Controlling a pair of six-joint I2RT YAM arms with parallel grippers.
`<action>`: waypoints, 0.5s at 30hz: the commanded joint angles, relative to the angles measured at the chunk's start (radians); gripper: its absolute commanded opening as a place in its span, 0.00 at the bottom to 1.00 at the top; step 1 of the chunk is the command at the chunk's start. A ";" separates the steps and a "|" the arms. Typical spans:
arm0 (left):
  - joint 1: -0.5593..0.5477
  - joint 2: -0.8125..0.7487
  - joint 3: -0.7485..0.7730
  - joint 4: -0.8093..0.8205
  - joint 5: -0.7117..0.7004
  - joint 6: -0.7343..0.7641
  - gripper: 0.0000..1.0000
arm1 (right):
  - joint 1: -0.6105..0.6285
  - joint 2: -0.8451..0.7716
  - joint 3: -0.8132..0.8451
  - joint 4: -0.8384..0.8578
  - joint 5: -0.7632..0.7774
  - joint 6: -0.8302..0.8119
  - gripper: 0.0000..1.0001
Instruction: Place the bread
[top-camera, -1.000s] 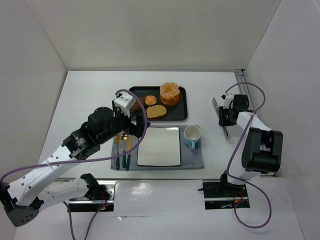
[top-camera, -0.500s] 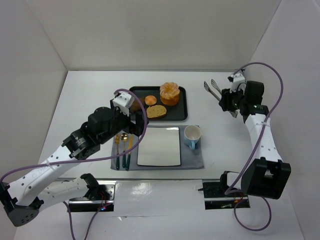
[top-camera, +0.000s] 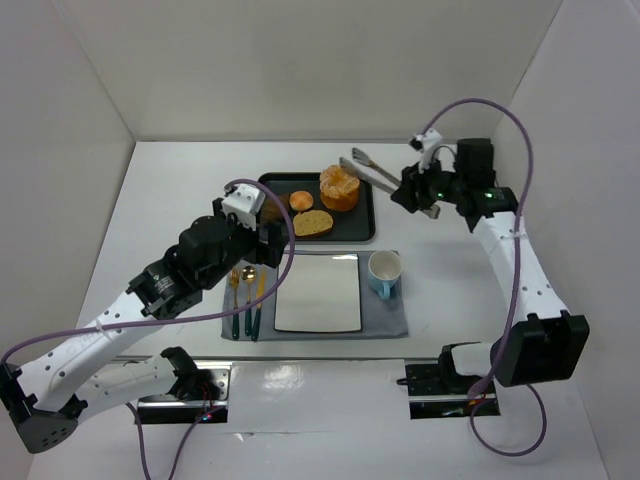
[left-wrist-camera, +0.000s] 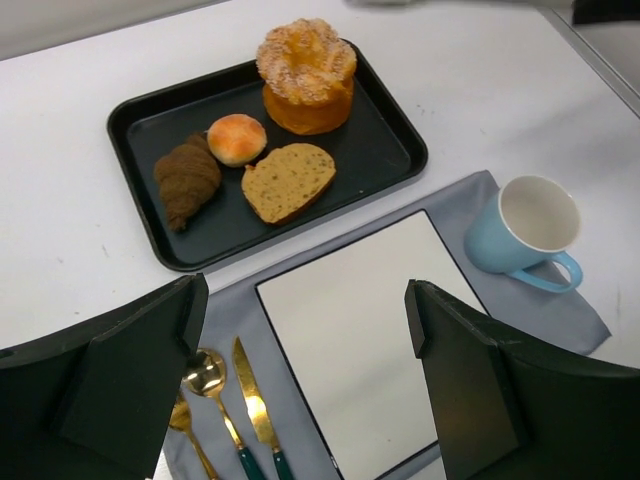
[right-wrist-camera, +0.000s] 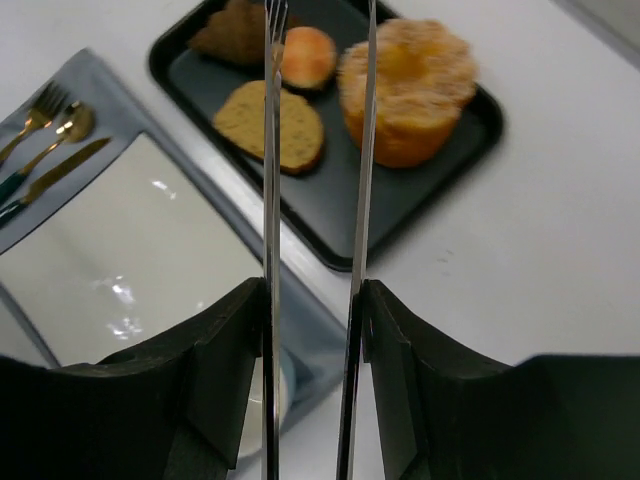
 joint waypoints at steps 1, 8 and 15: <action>-0.002 -0.028 -0.015 0.050 -0.087 0.021 0.99 | 0.149 0.057 0.046 -0.003 0.005 -0.041 0.52; -0.002 -0.111 -0.046 0.077 -0.277 0.021 0.99 | 0.357 0.172 0.064 0.091 0.221 -0.138 0.52; -0.002 -0.147 -0.066 0.099 -0.357 0.032 0.99 | 0.479 0.262 0.107 0.151 0.376 -0.263 0.52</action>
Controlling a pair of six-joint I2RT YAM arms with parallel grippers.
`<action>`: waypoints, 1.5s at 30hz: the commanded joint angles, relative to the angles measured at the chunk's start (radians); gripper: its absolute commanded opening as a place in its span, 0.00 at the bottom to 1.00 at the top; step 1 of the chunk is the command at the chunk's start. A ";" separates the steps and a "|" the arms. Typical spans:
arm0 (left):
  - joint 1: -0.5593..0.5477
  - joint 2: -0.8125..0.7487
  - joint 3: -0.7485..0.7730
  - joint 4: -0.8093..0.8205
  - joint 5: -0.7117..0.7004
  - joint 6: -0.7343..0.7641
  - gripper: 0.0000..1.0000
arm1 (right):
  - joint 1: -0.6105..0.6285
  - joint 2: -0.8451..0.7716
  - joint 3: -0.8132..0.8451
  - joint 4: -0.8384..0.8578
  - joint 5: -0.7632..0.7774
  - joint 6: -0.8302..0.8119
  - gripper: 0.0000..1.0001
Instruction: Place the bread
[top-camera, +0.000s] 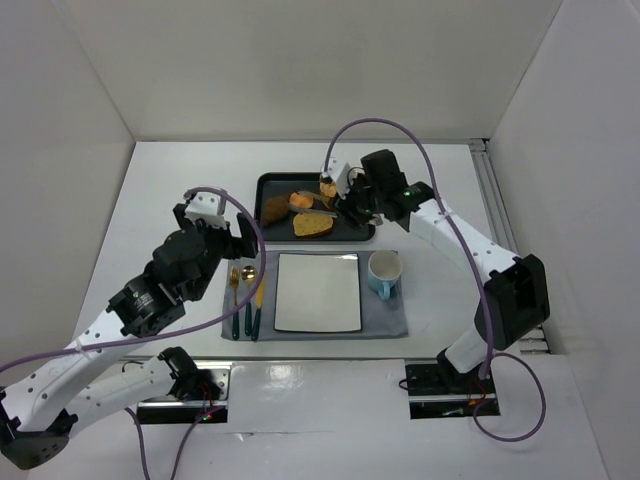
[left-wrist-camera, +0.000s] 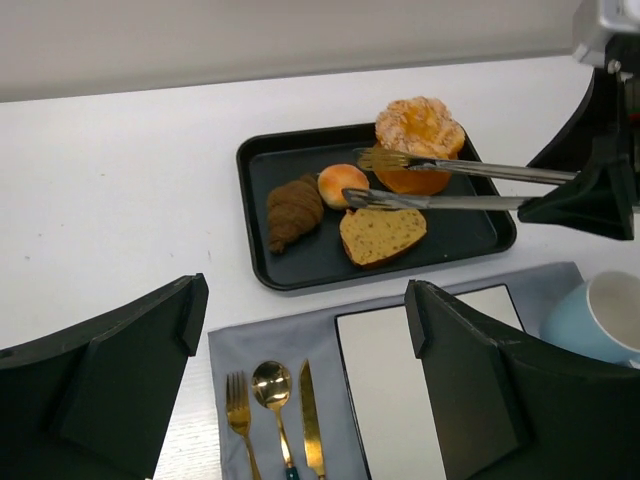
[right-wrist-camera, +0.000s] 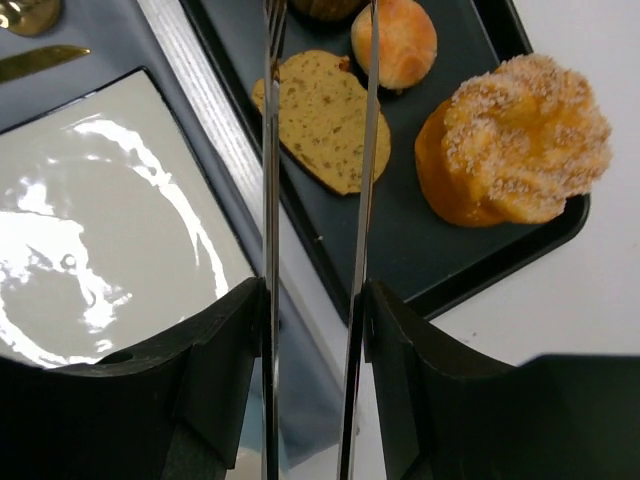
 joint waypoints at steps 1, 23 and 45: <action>0.007 -0.010 -0.005 0.062 -0.070 0.025 0.99 | 0.050 0.018 0.072 0.101 0.111 -0.100 0.53; 0.034 0.001 -0.005 0.062 -0.050 0.034 0.99 | 0.188 0.163 0.165 0.106 0.257 -0.473 0.56; 0.080 0.001 -0.005 0.062 -0.009 0.034 0.99 | 0.225 0.241 0.208 0.035 0.307 -0.617 0.61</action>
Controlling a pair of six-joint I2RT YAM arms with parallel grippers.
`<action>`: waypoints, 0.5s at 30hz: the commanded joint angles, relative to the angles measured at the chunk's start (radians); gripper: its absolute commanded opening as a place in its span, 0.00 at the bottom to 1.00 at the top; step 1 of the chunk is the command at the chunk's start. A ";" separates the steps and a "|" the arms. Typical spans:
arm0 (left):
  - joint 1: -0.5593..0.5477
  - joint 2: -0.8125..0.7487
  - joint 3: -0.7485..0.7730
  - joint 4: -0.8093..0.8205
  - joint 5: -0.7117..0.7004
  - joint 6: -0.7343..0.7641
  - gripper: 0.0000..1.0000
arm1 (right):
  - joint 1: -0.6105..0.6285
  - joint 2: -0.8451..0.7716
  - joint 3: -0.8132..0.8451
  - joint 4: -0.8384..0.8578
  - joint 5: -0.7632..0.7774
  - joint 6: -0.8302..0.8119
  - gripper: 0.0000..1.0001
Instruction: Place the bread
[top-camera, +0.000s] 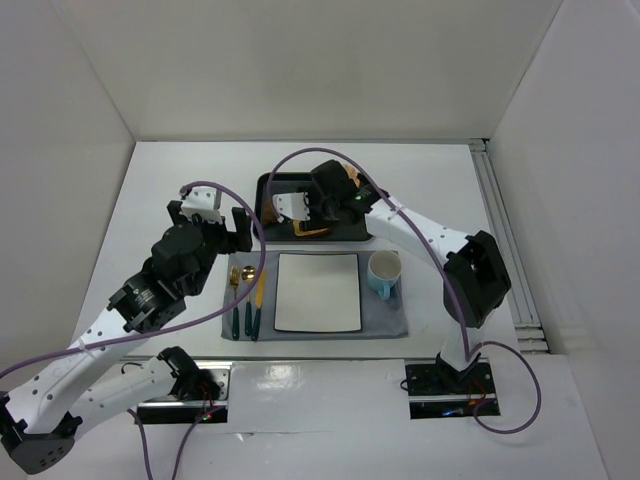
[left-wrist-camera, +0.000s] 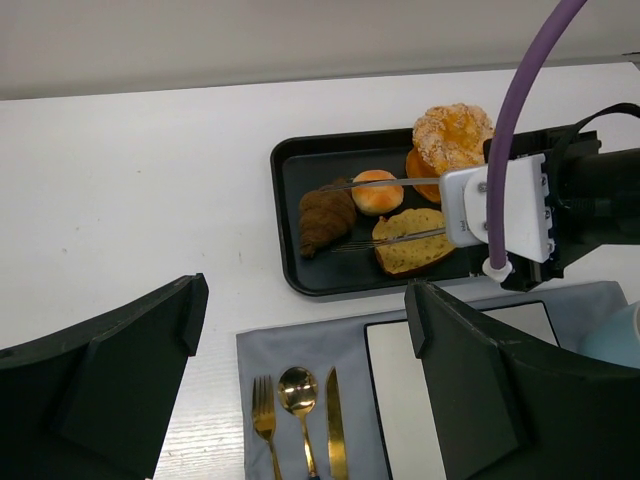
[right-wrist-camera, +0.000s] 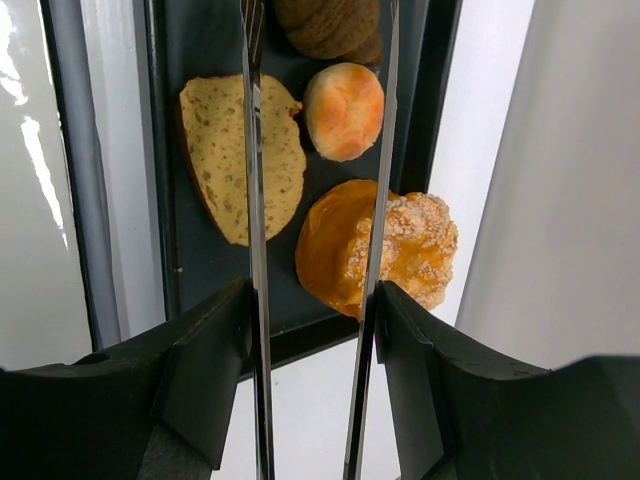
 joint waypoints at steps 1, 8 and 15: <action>0.006 -0.007 -0.003 0.049 0.004 0.012 0.99 | 0.009 0.021 0.055 -0.004 0.005 -0.020 0.61; 0.006 -0.007 -0.003 0.049 0.004 0.012 0.99 | -0.002 0.040 0.055 0.005 0.005 -0.030 0.62; 0.006 -0.007 -0.003 0.049 0.004 0.012 0.99 | -0.013 0.069 0.055 0.047 0.005 -0.030 0.62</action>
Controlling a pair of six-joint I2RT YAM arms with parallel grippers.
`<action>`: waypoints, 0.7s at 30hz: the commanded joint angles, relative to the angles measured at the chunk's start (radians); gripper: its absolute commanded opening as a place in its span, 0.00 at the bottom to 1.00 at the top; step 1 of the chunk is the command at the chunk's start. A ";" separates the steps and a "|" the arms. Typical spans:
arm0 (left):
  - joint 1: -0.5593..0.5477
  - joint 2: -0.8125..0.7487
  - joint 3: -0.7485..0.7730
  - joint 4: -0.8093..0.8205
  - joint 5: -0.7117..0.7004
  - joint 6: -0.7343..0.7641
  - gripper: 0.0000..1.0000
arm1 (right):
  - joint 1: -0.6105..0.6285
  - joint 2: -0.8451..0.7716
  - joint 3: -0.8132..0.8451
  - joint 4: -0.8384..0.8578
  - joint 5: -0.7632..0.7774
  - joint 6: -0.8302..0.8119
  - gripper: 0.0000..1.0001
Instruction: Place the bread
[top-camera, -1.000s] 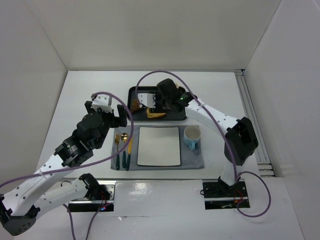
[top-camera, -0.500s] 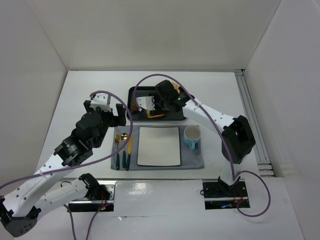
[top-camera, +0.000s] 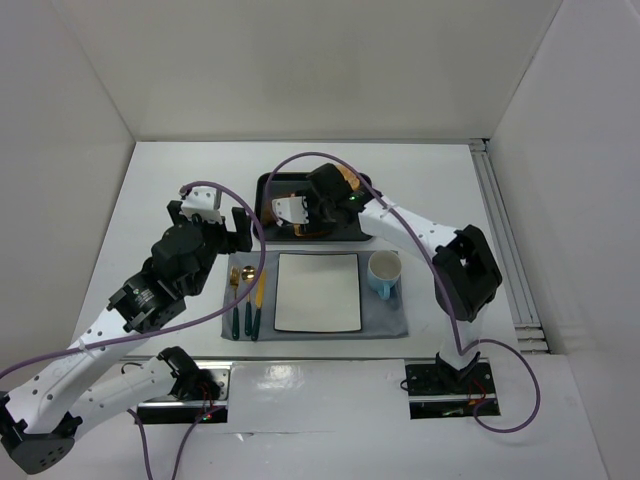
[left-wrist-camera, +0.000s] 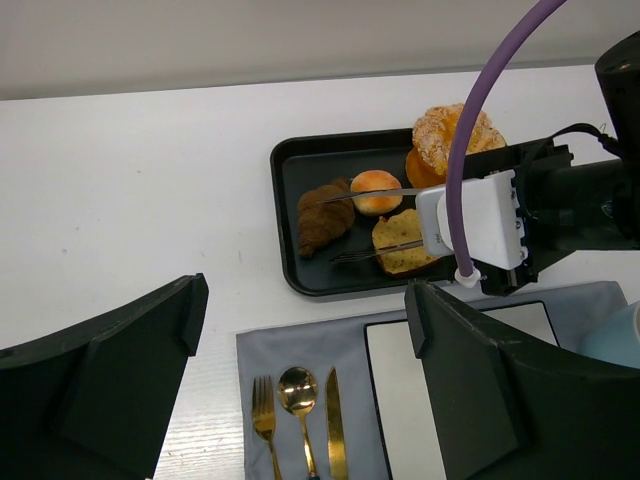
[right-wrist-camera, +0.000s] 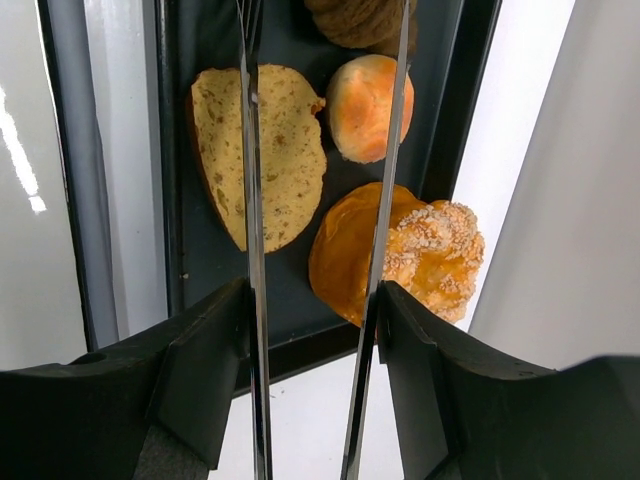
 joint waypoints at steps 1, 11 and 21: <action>0.006 -0.007 -0.003 0.049 0.003 0.012 0.99 | -0.006 0.009 0.049 0.056 0.000 -0.007 0.62; 0.006 -0.007 -0.003 0.049 0.003 0.012 0.99 | -0.015 0.027 0.049 0.102 0.009 0.002 0.63; 0.006 -0.007 -0.003 0.049 0.003 0.012 0.99 | -0.015 0.009 0.040 0.140 0.018 0.011 0.63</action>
